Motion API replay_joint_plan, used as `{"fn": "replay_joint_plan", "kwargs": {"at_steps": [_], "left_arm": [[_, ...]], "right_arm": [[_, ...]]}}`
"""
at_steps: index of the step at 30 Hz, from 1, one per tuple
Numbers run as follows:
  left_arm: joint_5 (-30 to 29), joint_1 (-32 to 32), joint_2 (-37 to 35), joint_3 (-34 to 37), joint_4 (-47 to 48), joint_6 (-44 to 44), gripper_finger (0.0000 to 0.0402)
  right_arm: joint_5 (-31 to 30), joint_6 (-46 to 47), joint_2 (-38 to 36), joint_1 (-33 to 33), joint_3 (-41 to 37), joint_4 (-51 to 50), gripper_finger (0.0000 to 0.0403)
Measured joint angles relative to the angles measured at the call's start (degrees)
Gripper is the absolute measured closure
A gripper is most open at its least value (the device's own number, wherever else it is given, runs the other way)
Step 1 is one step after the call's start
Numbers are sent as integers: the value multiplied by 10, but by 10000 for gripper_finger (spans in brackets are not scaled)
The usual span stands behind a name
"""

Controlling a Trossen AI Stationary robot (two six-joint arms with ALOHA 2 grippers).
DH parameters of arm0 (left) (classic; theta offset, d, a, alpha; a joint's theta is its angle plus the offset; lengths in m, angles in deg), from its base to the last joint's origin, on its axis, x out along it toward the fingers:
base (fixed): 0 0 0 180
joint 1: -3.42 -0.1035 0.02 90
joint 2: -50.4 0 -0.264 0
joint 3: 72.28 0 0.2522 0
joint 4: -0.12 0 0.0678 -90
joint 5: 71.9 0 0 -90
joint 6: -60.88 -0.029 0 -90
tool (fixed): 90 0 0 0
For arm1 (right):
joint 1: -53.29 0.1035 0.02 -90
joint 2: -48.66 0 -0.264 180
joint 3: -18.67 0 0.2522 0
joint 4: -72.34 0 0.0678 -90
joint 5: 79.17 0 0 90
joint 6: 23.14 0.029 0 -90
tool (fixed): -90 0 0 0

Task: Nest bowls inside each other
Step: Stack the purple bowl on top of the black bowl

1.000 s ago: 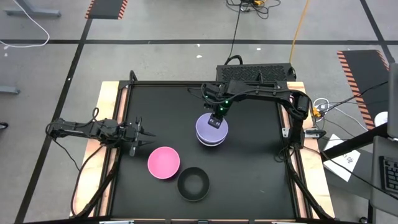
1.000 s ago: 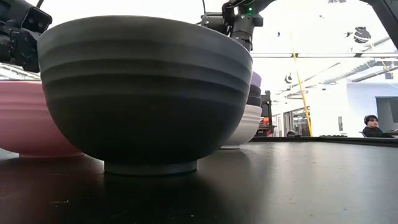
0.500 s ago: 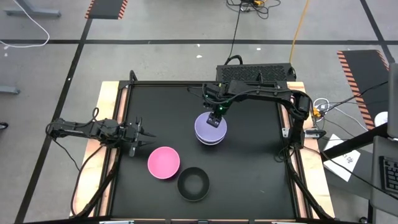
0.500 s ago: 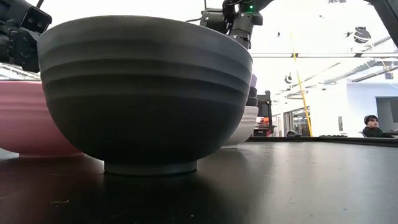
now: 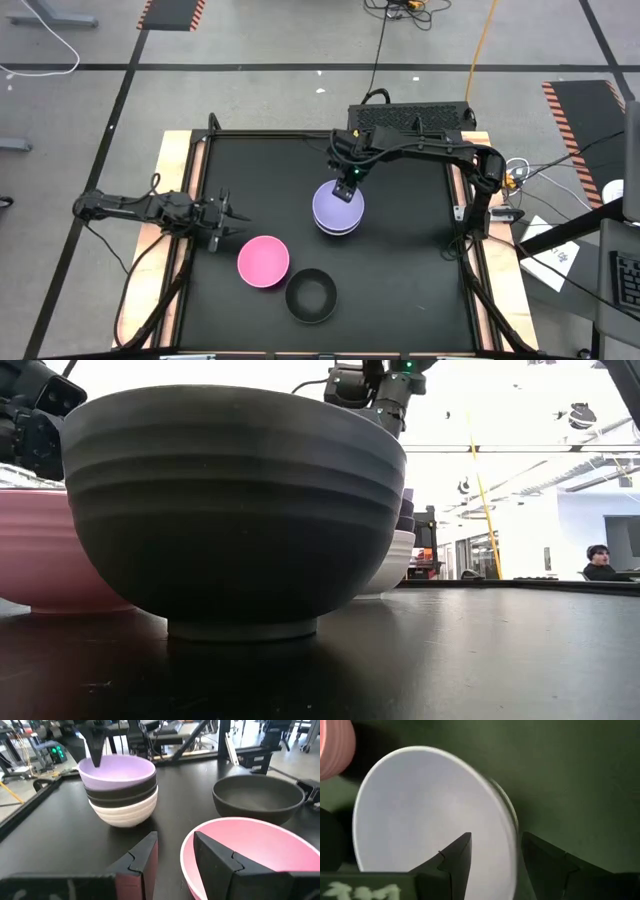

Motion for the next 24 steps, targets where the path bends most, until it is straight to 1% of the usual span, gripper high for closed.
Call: {"fn": "replay_joint_plan", "kwargs": {"at_steps": [6, 13, 19, 22, 24], "left_arm": [[0, 0, 7, 0, 0, 1, 273], [0, 0, 7, 0, 0, 1, 273], [0, 0, 7, 0, 0, -1, 273], [0, 0, 7, 0, -1, 0, 273], [0, 0, 7, 0, -3, 4, 273]], "right_arm": [[-37, -12, -17, -9, 0, 9, 238], [-40, -8, -54, -4, 1, 4, 238], [-42, 5, -55, 20, 1, -24, 238], [-89, 7, -53, 28, 1, -24, 239], [-100, 7, -54, 30, 1, -24, 239]]}}
